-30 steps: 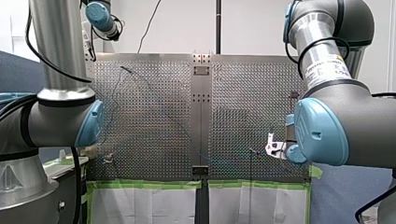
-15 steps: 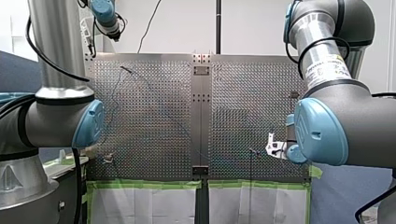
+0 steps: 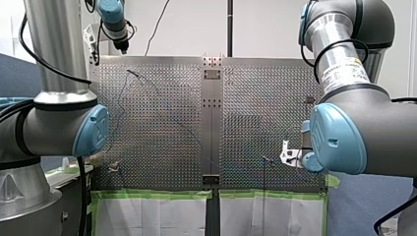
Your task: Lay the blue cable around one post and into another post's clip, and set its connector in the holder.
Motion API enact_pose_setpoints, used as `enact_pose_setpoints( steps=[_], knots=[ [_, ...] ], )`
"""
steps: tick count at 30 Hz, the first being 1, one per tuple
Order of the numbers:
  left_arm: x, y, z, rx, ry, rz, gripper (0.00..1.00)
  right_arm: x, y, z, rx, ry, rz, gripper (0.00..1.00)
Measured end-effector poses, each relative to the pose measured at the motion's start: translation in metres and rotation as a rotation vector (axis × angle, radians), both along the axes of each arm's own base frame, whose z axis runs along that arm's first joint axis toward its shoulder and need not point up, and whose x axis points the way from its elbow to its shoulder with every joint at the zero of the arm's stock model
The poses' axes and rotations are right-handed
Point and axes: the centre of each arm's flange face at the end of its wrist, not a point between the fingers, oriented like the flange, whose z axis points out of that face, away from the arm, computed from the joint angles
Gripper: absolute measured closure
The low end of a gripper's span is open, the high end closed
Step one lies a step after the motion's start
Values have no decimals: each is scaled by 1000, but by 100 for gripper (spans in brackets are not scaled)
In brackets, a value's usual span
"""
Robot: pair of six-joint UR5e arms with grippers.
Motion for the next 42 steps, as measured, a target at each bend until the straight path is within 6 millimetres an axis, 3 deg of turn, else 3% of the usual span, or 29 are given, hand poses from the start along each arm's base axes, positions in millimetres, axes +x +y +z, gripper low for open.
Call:
enact_pose_setpoints(
  steps=[6,16,42],
  knots=[
    [2,-3,-19,-3,95,-11,0,1,0,0,-2,0,2,83],
    [-9,-8,-24,-11,171,-37,0,1,0,0,-4,0,2,83],
    [11,-8,-13,-44,126,-82,0,1,0,0,-1,-2,1,83]
  ],
)
